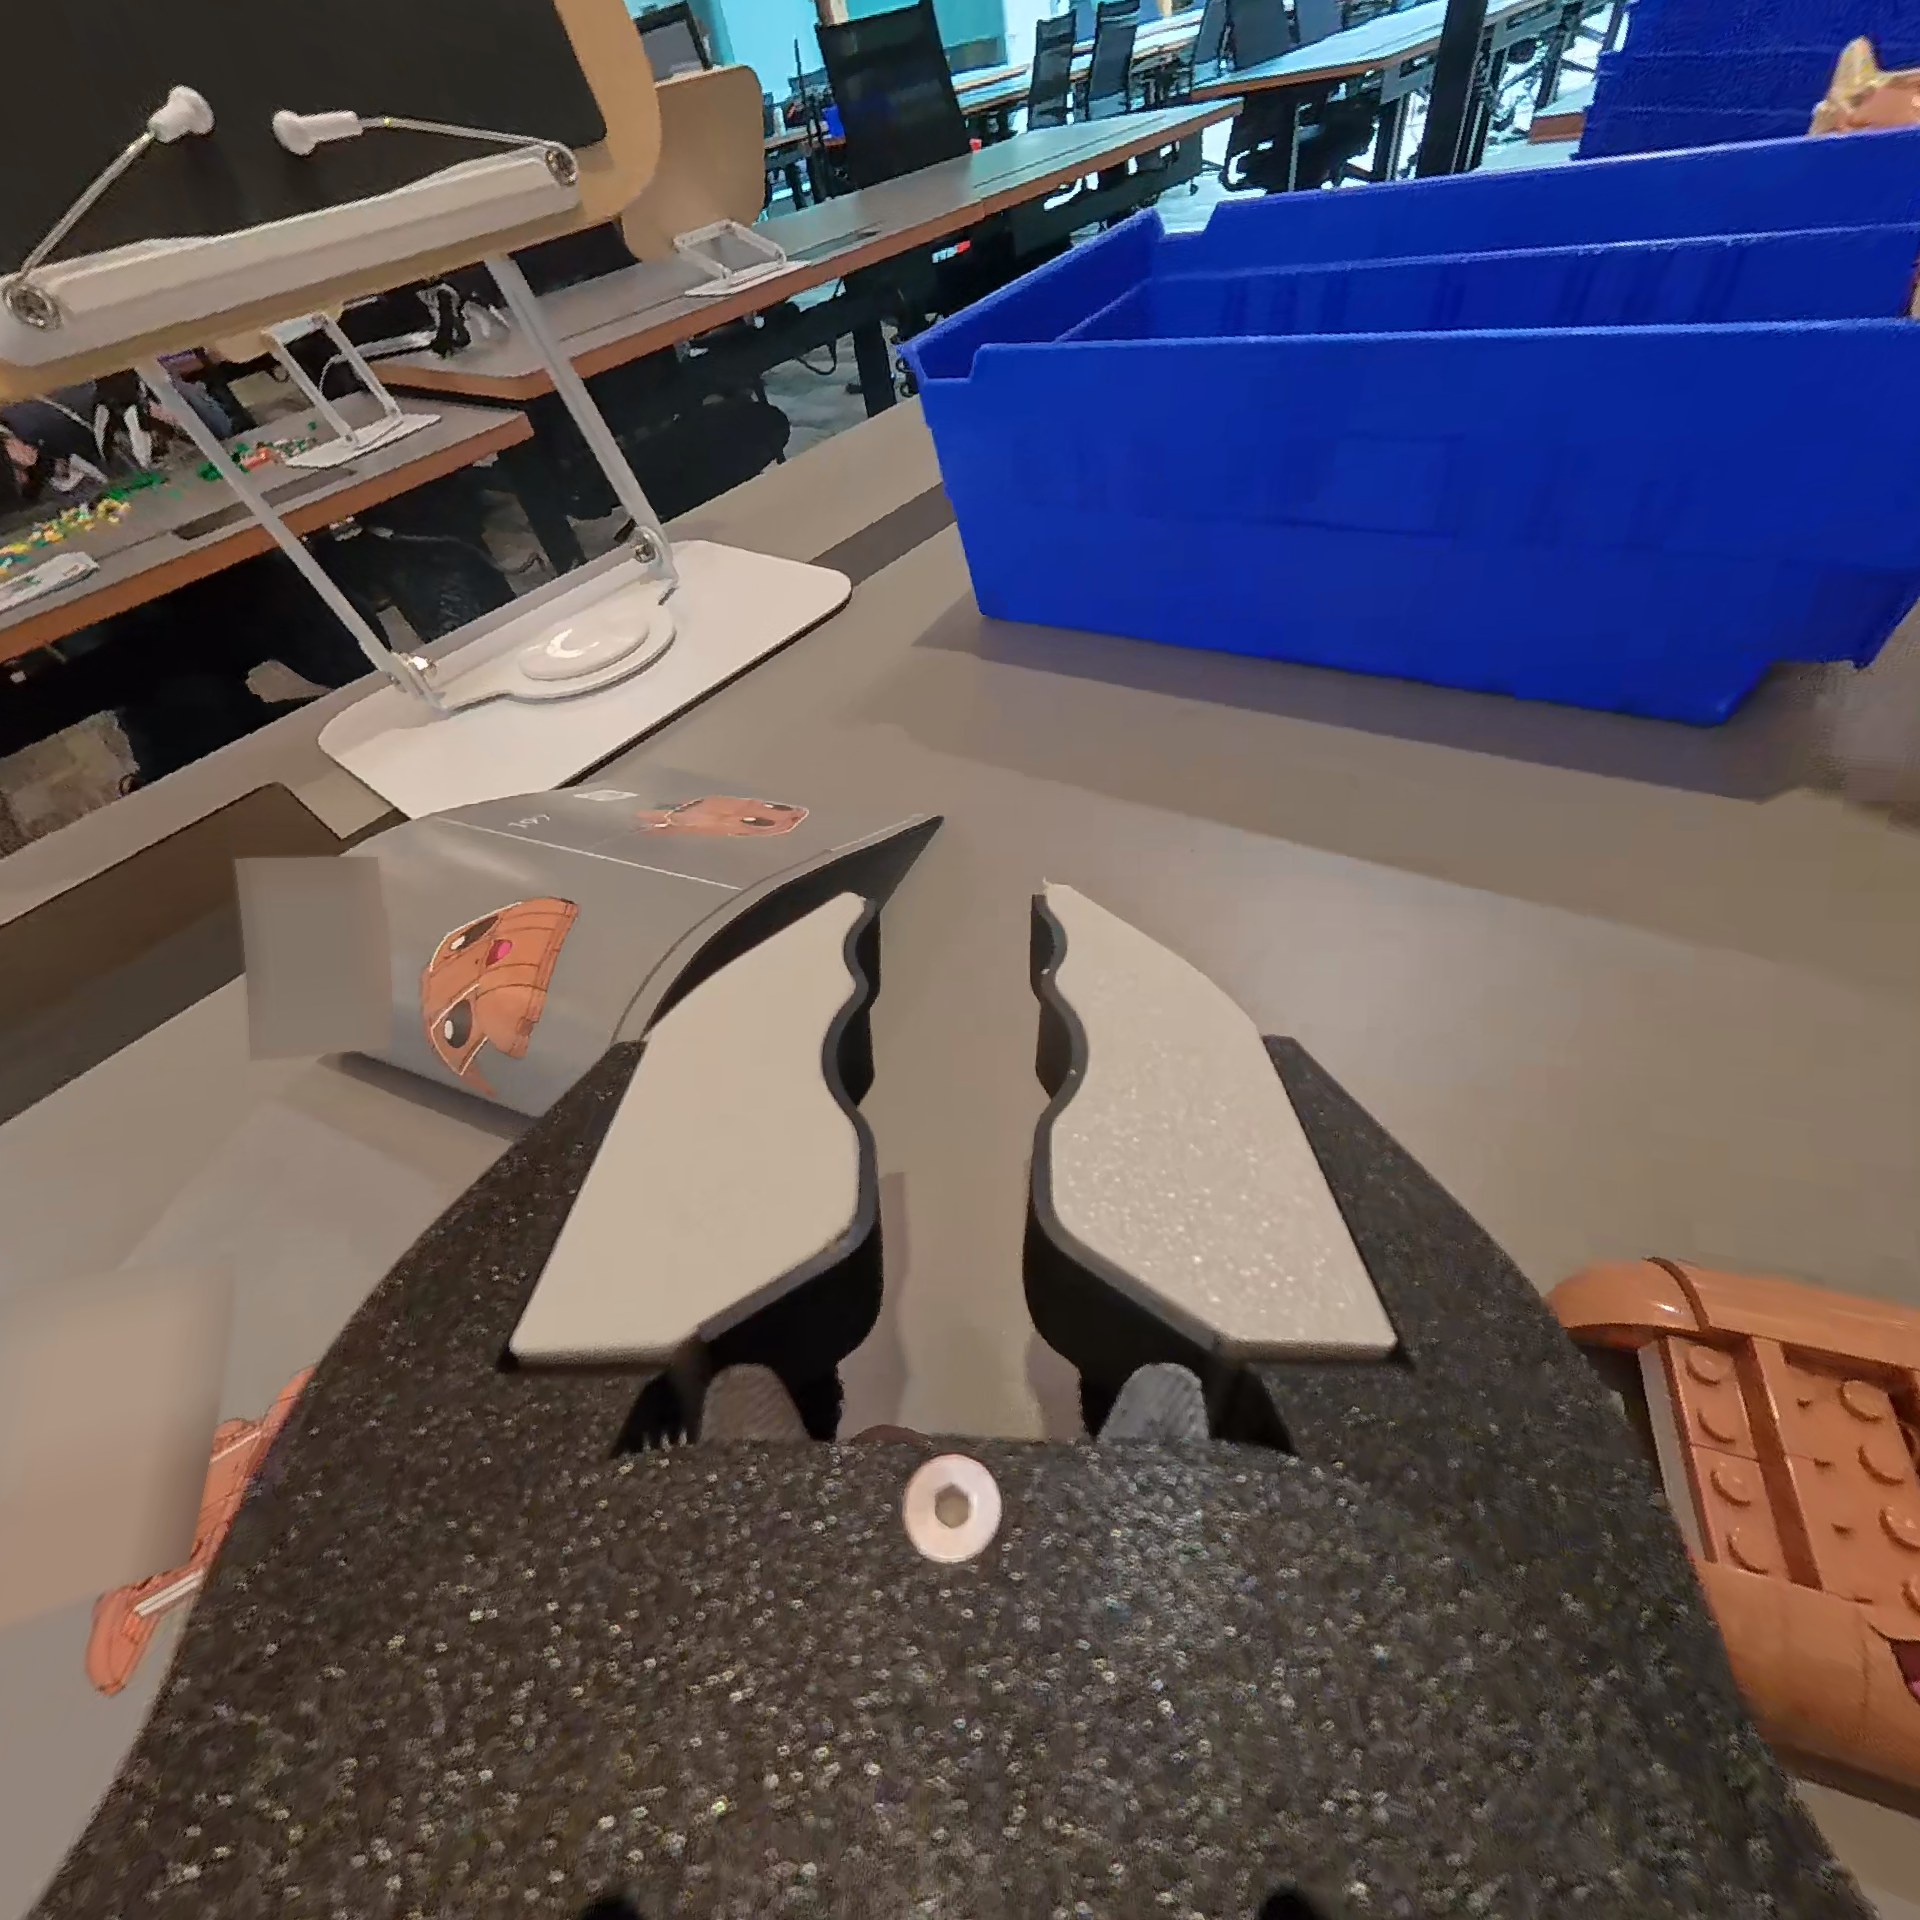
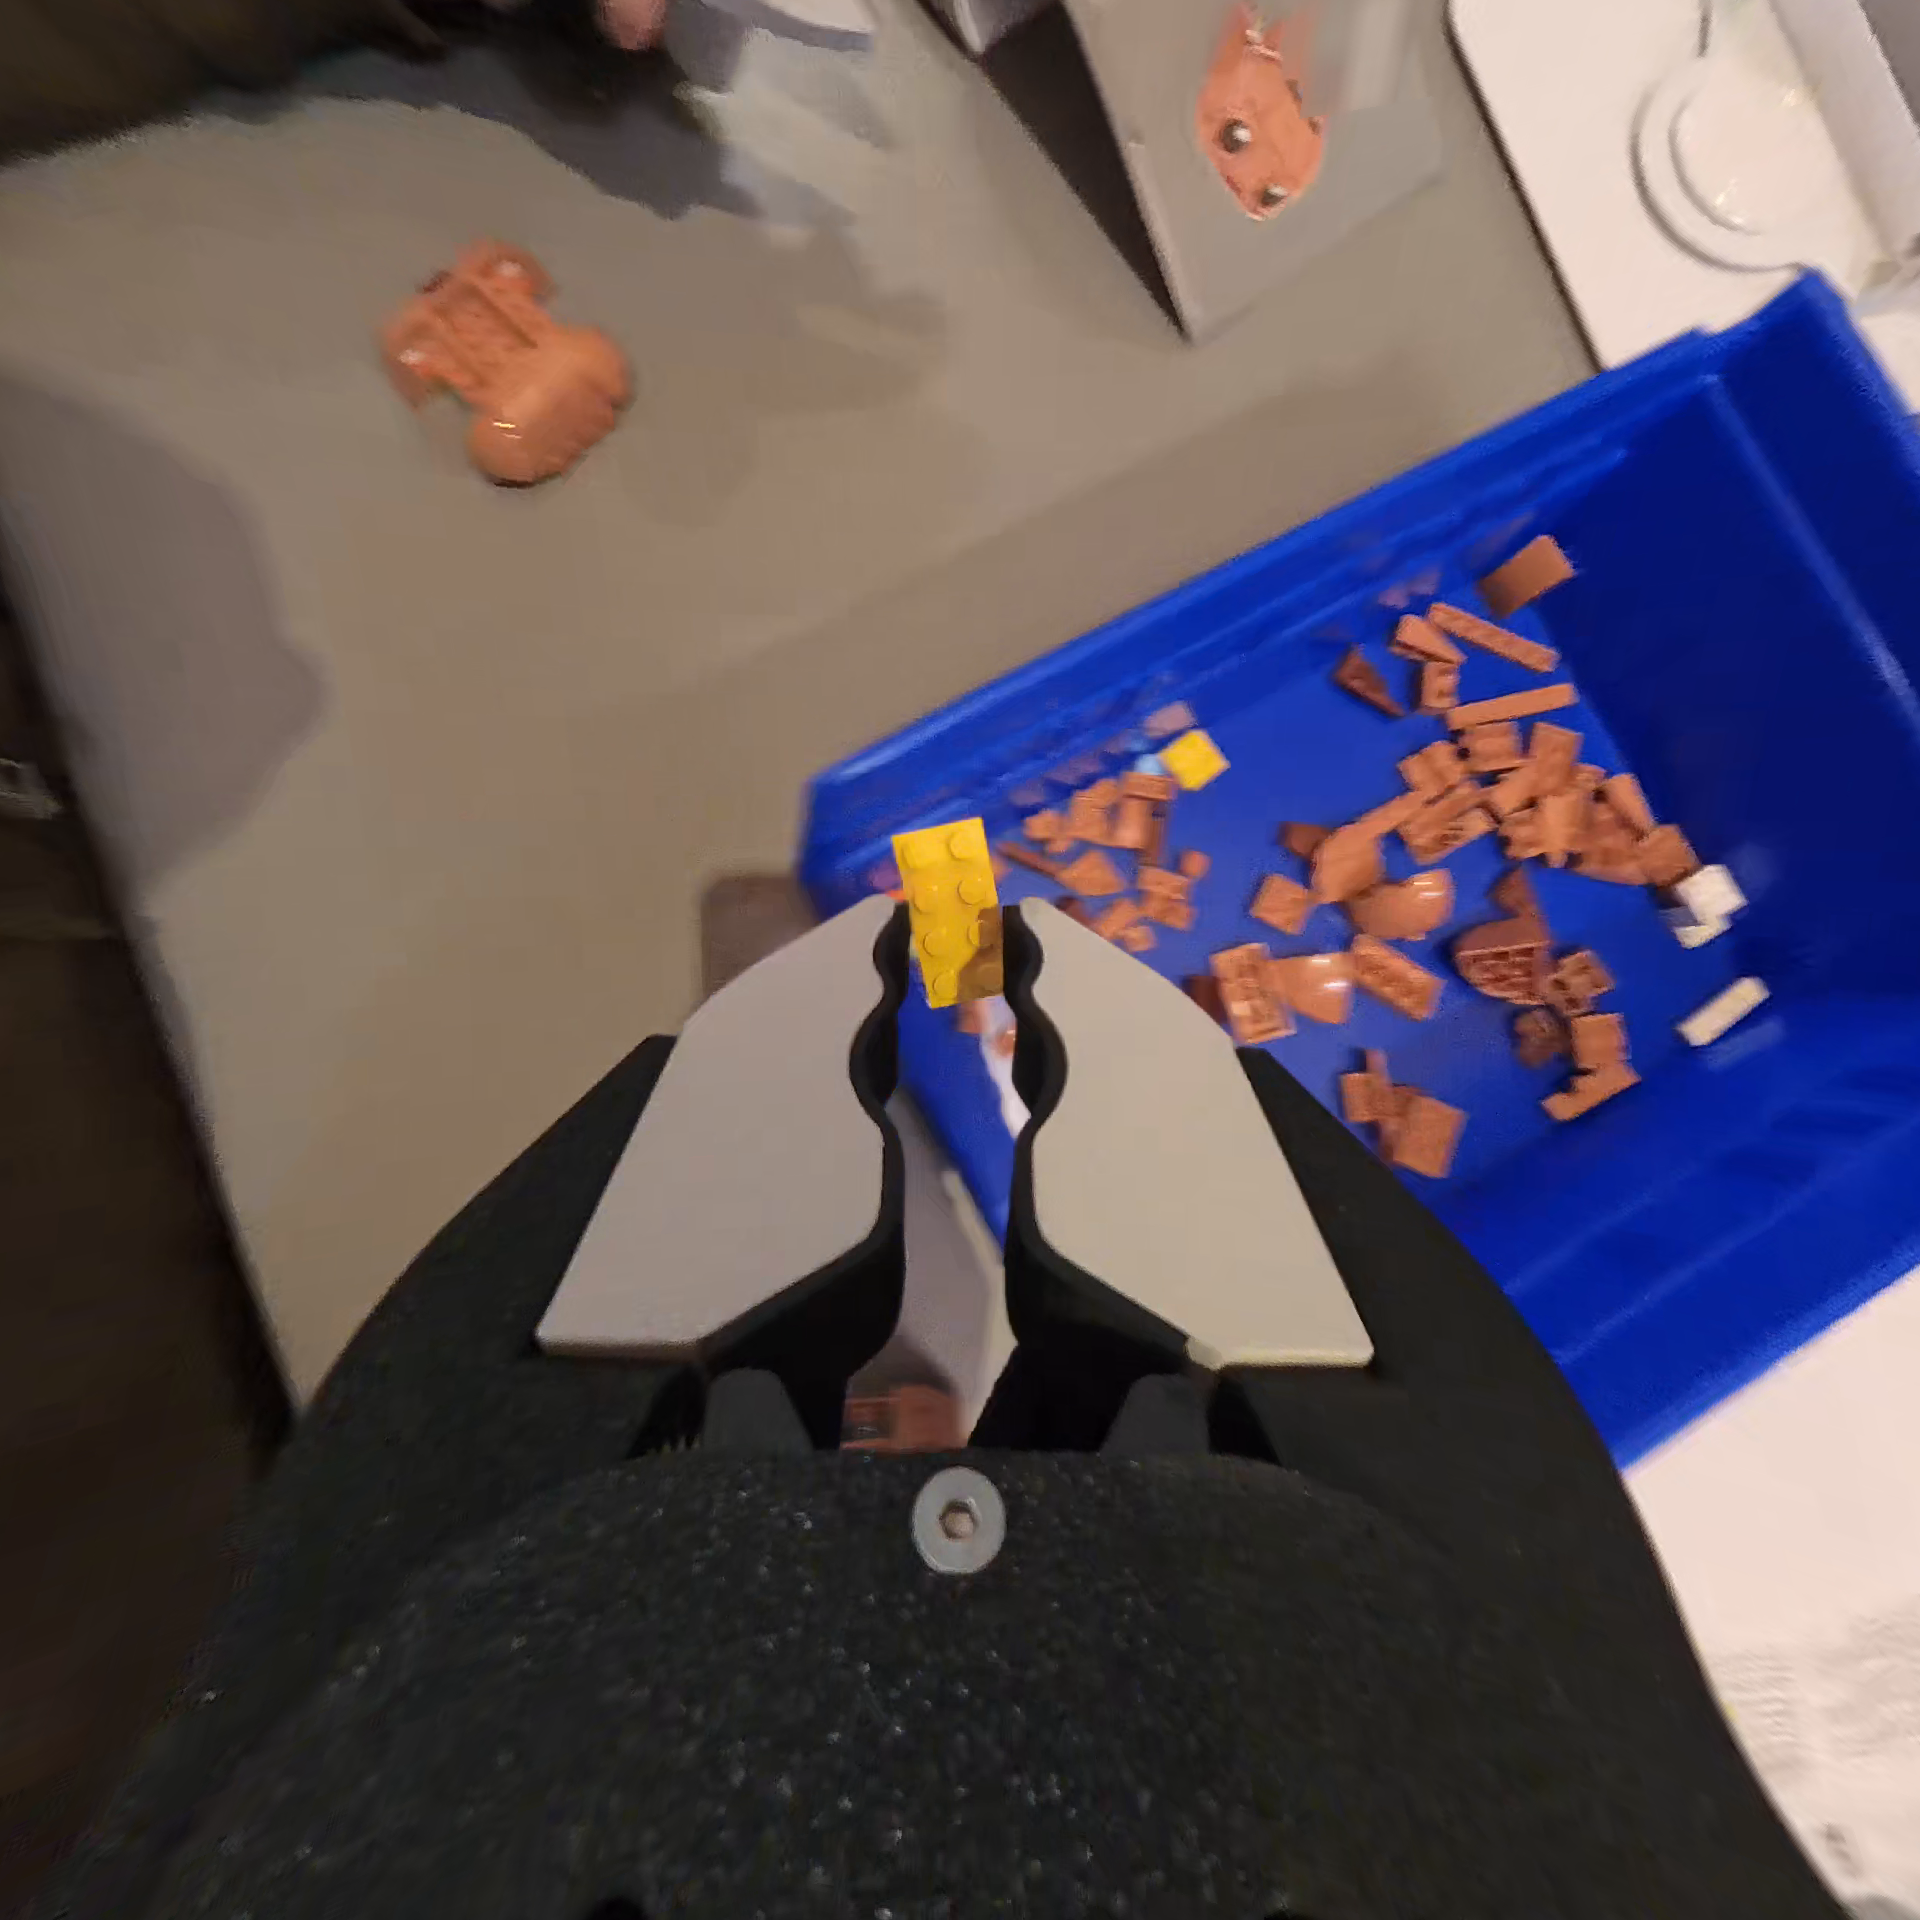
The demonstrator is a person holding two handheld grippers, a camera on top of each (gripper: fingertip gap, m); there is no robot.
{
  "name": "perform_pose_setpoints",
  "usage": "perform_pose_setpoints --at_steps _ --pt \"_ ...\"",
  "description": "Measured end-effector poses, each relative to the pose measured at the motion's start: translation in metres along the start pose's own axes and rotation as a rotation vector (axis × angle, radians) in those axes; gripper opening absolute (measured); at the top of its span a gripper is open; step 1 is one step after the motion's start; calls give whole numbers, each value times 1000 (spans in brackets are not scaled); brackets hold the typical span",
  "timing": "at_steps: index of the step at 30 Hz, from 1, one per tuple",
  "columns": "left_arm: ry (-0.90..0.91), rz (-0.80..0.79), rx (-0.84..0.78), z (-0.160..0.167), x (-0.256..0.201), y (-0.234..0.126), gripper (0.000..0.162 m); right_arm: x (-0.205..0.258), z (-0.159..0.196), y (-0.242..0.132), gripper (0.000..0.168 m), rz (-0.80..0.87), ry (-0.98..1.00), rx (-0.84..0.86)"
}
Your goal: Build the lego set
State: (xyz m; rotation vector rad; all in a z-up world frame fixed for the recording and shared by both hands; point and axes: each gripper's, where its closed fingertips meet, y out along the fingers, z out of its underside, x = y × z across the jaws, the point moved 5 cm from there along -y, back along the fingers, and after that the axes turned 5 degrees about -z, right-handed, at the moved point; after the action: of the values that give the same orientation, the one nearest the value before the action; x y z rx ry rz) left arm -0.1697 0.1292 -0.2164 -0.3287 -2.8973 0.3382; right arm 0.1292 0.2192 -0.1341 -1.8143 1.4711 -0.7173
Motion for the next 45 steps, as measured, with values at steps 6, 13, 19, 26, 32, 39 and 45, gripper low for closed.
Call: perform_pose_setpoints --at_steps 6,13,19,26,32,39,45 --pt "-24 -4 4 0 0 -1 26 78 3 50 17 4 49 -104" --pt "9 -16 8 0 -3 -1 24 97 6 132 17 91 30 -58" --pt "-16 -13 12 1 0 0 24 96 8 128 36 -6 78 -116" --pt "-13 -6 25 2 0 2 24 47 -7 25 32 -125 90 -271" --pt "2 5 35 3 -2 3 24 -103 -9 -5 30 144 112 -83" --pt "-30 15 37 3 1 3 24 -160 -12 17 32 140 32 105" --pt "-37 20 52 4 1 6 23 -187 -7 41 31 141 -57 250"
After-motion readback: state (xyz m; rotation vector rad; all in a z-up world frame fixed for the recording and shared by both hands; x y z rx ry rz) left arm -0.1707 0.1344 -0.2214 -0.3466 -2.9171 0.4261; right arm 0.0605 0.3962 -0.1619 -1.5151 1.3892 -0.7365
